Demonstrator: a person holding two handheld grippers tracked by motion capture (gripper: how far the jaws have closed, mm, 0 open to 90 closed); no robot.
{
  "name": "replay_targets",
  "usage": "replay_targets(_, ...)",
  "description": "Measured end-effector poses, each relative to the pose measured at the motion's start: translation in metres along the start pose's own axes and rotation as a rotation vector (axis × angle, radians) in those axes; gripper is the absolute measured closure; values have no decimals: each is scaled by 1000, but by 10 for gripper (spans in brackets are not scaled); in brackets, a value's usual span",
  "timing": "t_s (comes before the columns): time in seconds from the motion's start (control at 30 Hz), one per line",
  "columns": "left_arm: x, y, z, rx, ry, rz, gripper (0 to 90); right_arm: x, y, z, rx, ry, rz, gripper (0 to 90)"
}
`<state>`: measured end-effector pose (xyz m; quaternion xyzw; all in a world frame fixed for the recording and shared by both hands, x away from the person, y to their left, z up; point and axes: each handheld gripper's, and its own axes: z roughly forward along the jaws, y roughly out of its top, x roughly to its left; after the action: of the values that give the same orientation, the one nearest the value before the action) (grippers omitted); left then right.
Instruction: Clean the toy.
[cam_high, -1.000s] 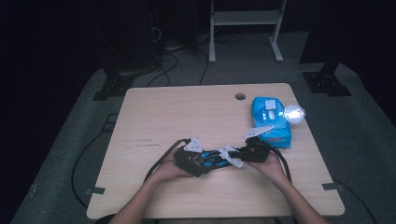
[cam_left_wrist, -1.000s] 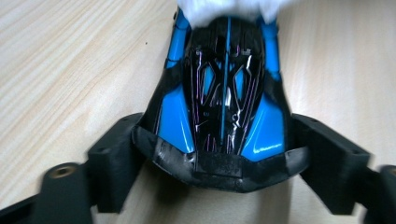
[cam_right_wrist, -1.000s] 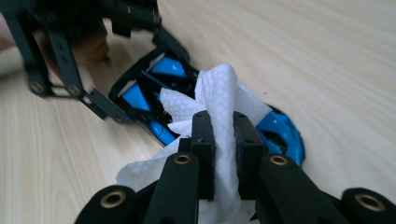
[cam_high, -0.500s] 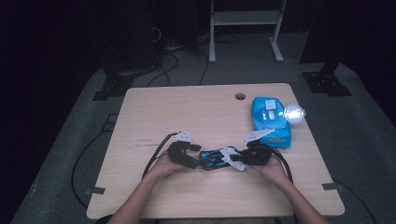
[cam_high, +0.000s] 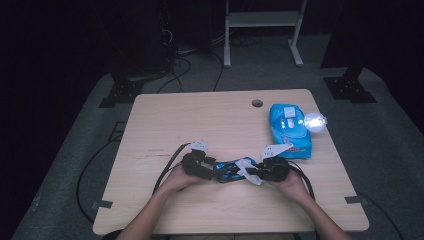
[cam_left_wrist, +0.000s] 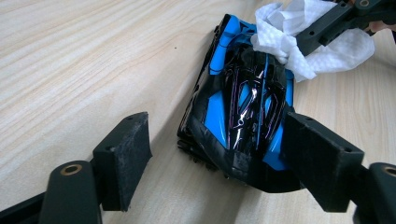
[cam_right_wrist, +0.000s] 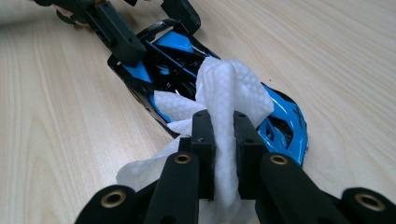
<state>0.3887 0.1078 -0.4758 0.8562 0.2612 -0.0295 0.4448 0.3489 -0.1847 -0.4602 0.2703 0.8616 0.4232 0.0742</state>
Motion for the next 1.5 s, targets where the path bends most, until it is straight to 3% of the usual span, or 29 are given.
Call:
replay_targets(0.33,-9,-1,0,3,17,33,245,17,-7,-2,-25,-76,-124,820)
replay_targets(0.43,-10,-1,0,16,7,21,246,22,-9,-3,-40,-101,-158,822)
replay_targets(0.6,-11,-1,1,36,-10,-5,254,25,-11,-3,-44,-115,-177,822)
replay_targets(0.63,-11,0,-1,42,-42,-9,305,27,-11,-3,-43,-120,-181,823)
replay_targets(0.7,-12,0,-1,45,-51,-6,366,27,-11,-4,-43,-122,-188,823)
replay_targets(0.77,-14,2,-2,62,-39,-11,392,26,-12,-4,-49,-118,-179,822)
replay_targets(0.83,-15,4,-4,89,-10,-17,348,26,-12,-4,-49,-118,-171,822)
replay_targets(0.93,-15,5,-7,114,10,-73,288,28,-12,-4,-42,-124,-178,823)
replay_targets(1.0,-16,6,-8,139,17,-112,291,28,-11,-3,-42,-125,-173,822)
replay_targets(1.03,-16,6,-8,139,17,-112,291,28,-11,-3,-42,-125,-173,822)
replay_targets(1.1,-15,6,-9,159,9,-186,300,29,-11,-3,-41,-125,-167,822)
replay_targets(1.13,-15,6,-9,159,9,-186,307,29,-11,-3,-41,-125,-167,822)
replay_targets(1.2,-13,4,-11,158,-12,-236,354,29,-12,-3,-47,-125,-166,822)
replay_targets(1.3,-15,3,-9,146,-11,-230,462,29,-12,-3,-49,-125,-164,822)
replay_targets(1.5,-29,4,-11,114,71,-112,502,28,-12,-4,-49,-121,-153,818)
